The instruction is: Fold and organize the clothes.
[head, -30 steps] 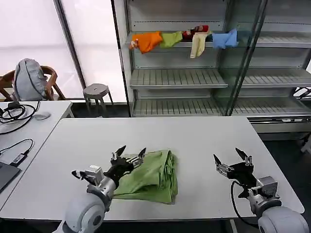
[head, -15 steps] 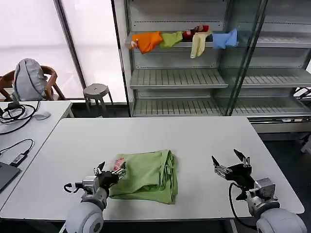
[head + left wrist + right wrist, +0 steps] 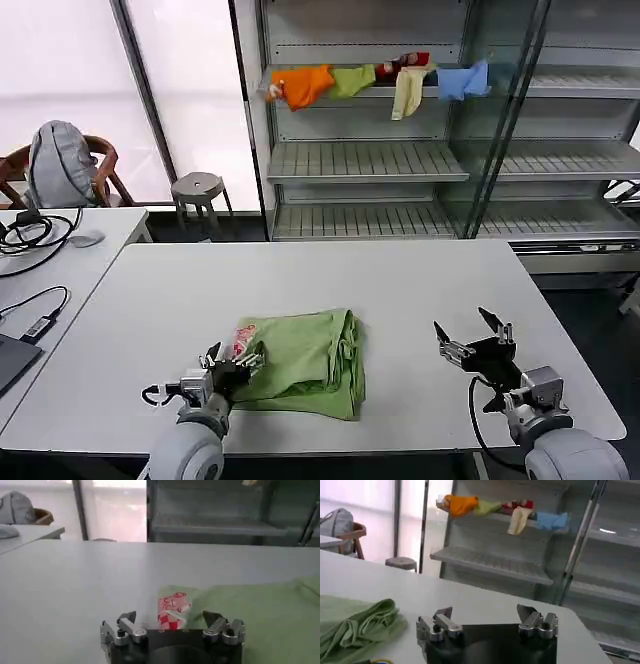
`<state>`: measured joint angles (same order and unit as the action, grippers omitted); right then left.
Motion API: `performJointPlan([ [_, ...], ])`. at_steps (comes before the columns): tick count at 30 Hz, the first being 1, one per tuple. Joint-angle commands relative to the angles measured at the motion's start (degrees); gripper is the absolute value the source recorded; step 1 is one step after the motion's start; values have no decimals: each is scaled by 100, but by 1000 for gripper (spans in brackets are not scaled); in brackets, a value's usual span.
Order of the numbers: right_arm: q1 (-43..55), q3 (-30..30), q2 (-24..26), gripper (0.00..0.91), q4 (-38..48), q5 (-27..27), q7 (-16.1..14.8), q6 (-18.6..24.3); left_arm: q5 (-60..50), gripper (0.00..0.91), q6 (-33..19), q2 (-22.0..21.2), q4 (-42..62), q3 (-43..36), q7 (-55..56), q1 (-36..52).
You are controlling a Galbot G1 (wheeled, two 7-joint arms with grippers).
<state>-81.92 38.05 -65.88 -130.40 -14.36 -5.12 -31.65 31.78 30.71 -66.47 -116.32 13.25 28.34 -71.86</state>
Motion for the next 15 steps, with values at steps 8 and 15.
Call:
performJointPlan([
  [8,-45,18,-21,907,-14,8,-2,15,418,907,-468,-6,211,-251,130,-147],
  [15,-76,-2,-31,907,-11,13,-4,21,767,20,-567,22,64,-198,127,-281],
])
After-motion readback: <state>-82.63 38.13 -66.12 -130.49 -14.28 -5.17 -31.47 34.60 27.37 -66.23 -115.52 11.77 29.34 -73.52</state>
